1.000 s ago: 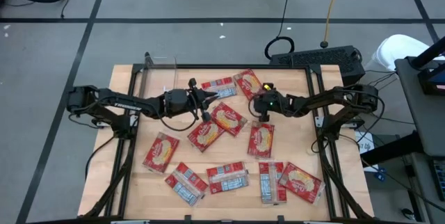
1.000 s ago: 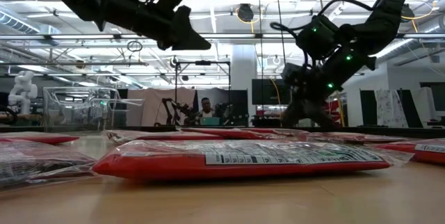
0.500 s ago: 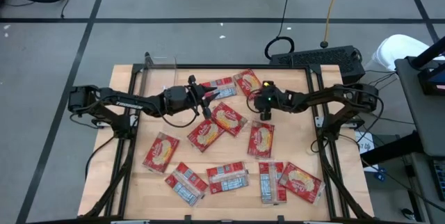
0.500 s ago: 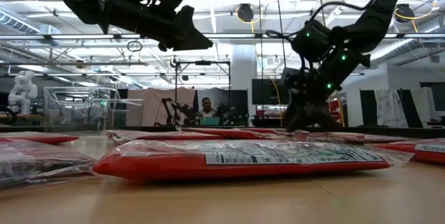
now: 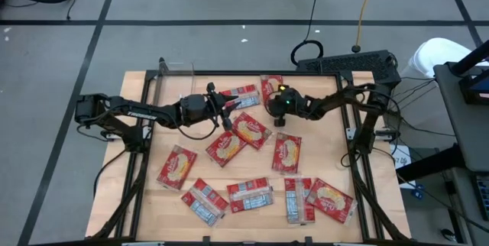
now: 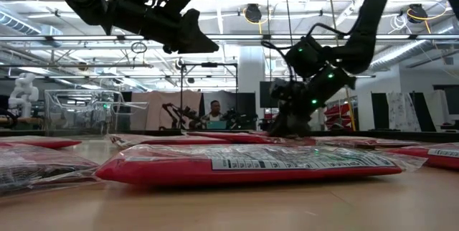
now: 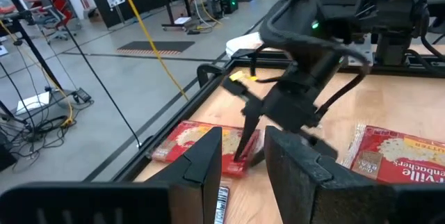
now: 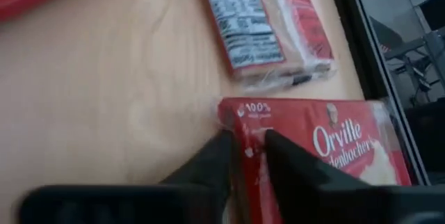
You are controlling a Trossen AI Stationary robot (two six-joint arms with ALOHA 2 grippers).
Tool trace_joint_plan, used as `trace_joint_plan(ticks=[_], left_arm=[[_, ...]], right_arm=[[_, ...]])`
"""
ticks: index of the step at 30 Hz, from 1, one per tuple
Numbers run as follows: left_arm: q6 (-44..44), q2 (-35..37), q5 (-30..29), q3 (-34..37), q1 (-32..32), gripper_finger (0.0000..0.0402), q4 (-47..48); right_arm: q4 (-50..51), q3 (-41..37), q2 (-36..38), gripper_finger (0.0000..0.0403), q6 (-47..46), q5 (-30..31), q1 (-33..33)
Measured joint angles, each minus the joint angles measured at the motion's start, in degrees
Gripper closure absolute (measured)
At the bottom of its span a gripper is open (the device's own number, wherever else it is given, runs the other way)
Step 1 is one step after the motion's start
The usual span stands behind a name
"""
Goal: Sort popcorn bags into baskets
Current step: Put the red popcorn bag into the transparent bin
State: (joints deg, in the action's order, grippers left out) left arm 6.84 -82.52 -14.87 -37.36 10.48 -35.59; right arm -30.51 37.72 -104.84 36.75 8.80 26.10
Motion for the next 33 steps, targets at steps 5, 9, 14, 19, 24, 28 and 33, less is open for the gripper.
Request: trace_joint_plan(ticks=[5, 9, 14, 19, 24, 28, 33], left_arm=[[-0.1, 0.0, 0.0, 0.0, 0.1, 0.0286, 0.3], [-0.1, 0.0, -0.1, 0.0, 0.6, 0.0286, 0.7], [-0.3, 0.0, -0.1, 0.0, 1.8, 0.0286, 1.6], [-0.4, 0.0, 0.0, 0.0, 3.1, 0.0286, 1.6], [1.7, -2.4, 4.5, 0.0, 4.1, 0.0275, -0.9], [3.2, -9.7, 7.8, -2.7, 4.7, 0.0229, -2.0], [7.1, -19.9, 9.2, -11.7, 4.4, 0.0152, -0.6]], right_arm=[[0.4, 1.9, 0.5, 0.0393, -0.1, 1.7, -0.3], [1.6, 2.0, 2.7, 0.0401, 0.5, 2.0, -0.3], [2.9, 2.1, 6.1, 0.0402, 0.2, 2.1, -0.4], [4.0, 2.1, 9.1, 0.0403, -0.8, 2.1, -1.4], [6.7, 2.1, 12.4, 0.0403, -3.5, 1.8, -3.0], [10.3, 2.1, 14.8, 0.0403, -4.9, 1.7, -3.6], [11.7, 2.1, 16.2, 0.0403, -5.3, 1.6, -3.7]])
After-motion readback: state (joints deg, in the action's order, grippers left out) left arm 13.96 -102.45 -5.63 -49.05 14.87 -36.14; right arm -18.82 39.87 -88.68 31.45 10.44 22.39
